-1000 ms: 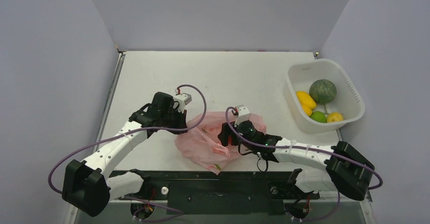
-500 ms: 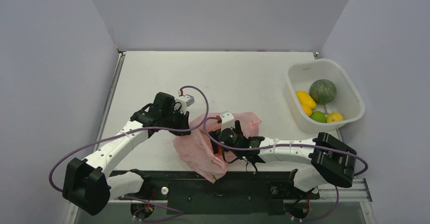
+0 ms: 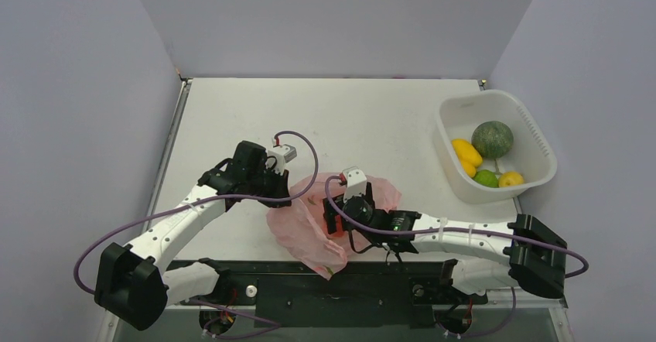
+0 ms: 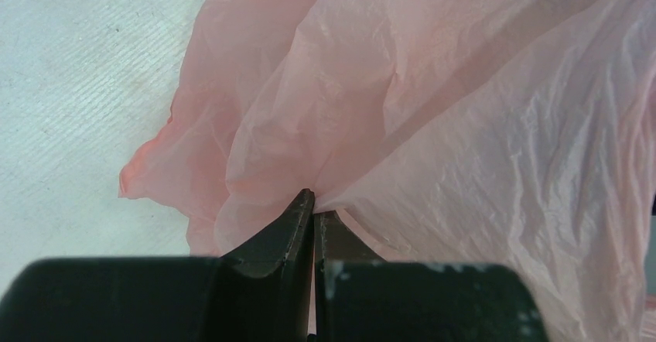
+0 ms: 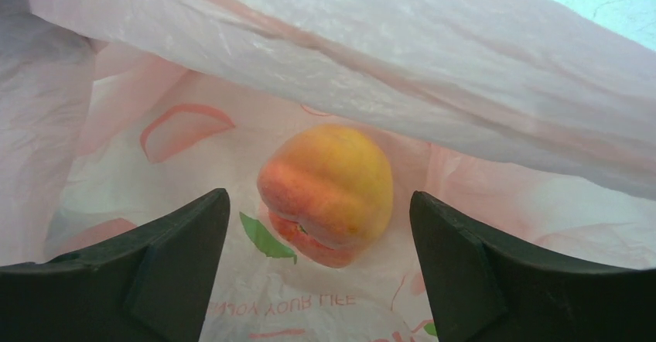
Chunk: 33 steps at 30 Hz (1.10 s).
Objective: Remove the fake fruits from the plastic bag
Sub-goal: Take out the fake fruit from the plastic bag.
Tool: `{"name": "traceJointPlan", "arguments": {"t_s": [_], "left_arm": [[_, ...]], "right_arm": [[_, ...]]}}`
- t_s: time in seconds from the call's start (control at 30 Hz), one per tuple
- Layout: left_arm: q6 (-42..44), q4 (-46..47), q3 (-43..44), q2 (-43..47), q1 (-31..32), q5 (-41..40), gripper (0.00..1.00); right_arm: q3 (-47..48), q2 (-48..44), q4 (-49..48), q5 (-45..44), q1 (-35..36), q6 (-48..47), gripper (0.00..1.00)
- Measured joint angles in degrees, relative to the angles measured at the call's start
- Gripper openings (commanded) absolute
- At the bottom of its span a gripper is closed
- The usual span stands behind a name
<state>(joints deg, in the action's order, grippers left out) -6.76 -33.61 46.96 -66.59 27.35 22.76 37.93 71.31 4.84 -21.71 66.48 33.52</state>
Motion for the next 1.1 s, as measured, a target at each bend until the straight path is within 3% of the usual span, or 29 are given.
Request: {"name": "traceJointPlan", "arguments": {"t_s": [0.3,0.43,0.6,0.77,0.9,1.1], "left_arm": [[0.0,0.0,0.0,0.3,0.0,0.1,0.00],[0.0,0.0,0.0,0.3,0.0,0.2,0.00],[0.0,0.1,0.0,0.3,0.0,0.2,0.00],[0.0,0.0,0.0,0.3,0.0,0.2,0.00],[-0.1,0.0,0.0,0.4,0.0,-0.1,0.00],[-0.3,0.2,-0.9,5.4,-0.4,-6.3,0.00]], "right_arm": [[1.6,10.8,-2.8,0.2,0.0,-0.3,0.79],[2.6,16.4,-5.3,0.0,0.1,-0.8,0.74],[3.3,19.2,-7.6,-1.3,0.8,-1.5,0.54],[3.3,17.8,-7.7,-3.6,2.2,-2.3,0.23],[3.1,11.2,-6.4,-4.0,3.4,-2.7,0.01],[-2.4,-7.7,-6.4,-1.9,3.8,-2.7,0.00]]}}
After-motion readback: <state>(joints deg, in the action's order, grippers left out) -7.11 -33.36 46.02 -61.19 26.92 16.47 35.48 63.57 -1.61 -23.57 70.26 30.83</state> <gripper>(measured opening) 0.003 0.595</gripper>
